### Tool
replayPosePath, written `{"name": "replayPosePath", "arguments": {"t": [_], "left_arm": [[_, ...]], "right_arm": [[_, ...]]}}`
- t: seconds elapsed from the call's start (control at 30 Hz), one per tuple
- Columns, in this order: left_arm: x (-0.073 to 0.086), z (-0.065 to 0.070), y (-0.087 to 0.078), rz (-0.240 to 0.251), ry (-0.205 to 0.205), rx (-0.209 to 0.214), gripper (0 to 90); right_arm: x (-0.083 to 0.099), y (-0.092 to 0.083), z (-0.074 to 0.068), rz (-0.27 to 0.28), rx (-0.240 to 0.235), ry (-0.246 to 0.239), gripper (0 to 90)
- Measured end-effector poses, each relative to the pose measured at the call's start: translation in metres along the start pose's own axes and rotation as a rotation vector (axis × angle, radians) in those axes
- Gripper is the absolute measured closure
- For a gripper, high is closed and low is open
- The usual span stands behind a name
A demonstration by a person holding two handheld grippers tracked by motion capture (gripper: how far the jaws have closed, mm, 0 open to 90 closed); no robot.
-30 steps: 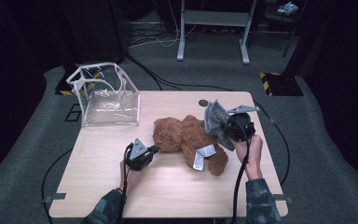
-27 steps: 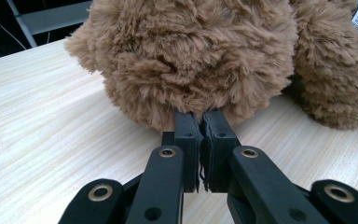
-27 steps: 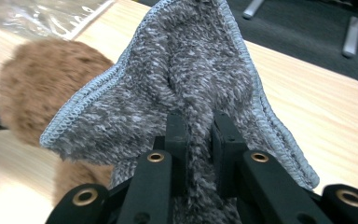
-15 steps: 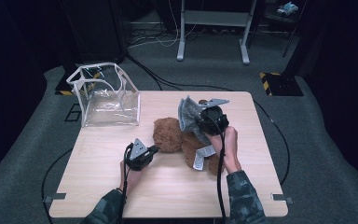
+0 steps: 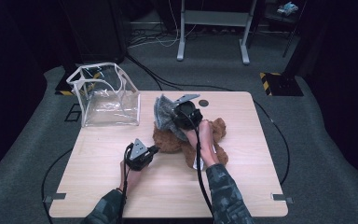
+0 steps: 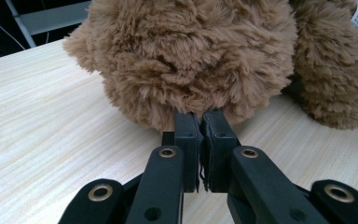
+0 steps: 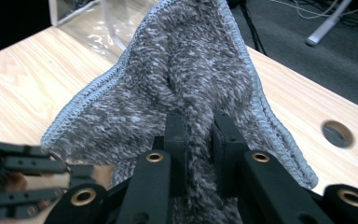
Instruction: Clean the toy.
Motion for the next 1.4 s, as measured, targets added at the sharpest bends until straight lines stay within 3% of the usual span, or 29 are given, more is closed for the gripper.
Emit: {"name": "replayPosePath", "arguments": {"t": [0.23,0.3,0.37,0.4,0.47,0.53,0.57,0.63,0.83,1.07,1.27,1.4], "left_arm": [[0.000,0.000,0.000,-0.001,-0.001,0.004,86.0],[0.000,0.000,0.000,-0.001,0.003,0.002,86.1],[0.000,0.000,0.000,-0.001,0.005,0.001,86.2],[0.000,0.000,0.000,0.000,0.006,0.001,86.2],[0.000,0.000,0.000,-0.001,0.011,0.000,86.4],[0.000,0.000,0.000,-0.001,0.010,-0.001,86.6],[0.000,0.001,0.000,-0.001,0.007,0.000,86.6],[0.000,0.000,-0.001,-0.009,0.011,0.010,86.6],[0.000,0.000,-0.001,-0.005,0.003,0.010,86.6],[0.000,0.001,0.001,0.003,0.006,0.001,86.6],[0.000,0.000,0.000,-0.008,0.014,0.012,86.6],[0.000,0.001,0.000,0.000,0.012,0.004,86.6]], "right_arm": [[-0.006,0.027,-0.016,-0.018,-0.034,-0.026,78.9],[-0.003,0.035,-0.016,-0.043,-0.030,-0.036,79.0],[0.002,0.039,-0.018,-0.082,-0.024,0.003,79.0],[0.003,0.042,-0.014,-0.074,-0.021,-0.018,79.1],[0.005,0.043,-0.013,-0.079,-0.016,0.004,79.2],[0.006,0.043,-0.009,-0.071,-0.001,-0.017,79.3],[0.007,0.041,-0.010,-0.087,0.001,0.016,79.3],[0.007,0.041,-0.008,-0.077,0.015,-0.016,79.3],[0.016,0.031,-0.002,-0.073,0.058,-0.021,79.3],[0.022,0.031,0.016,-0.058,0.107,0.070,79.2],[0.011,0.029,0.003,-0.017,0.075,0.019,79.1],[0.008,0.031,-0.009,-0.021,0.012,0.017,79.1]]}}
Point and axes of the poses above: each handheld gripper's, and its own axes: y roughly forward along the jaws, x roughly out of its underside, z roughly to its right, the point moved 2 cm from there along y, roughly forward along the jaws, and after that the axes turned 8 degrees about -x, right-handed, at the moved point
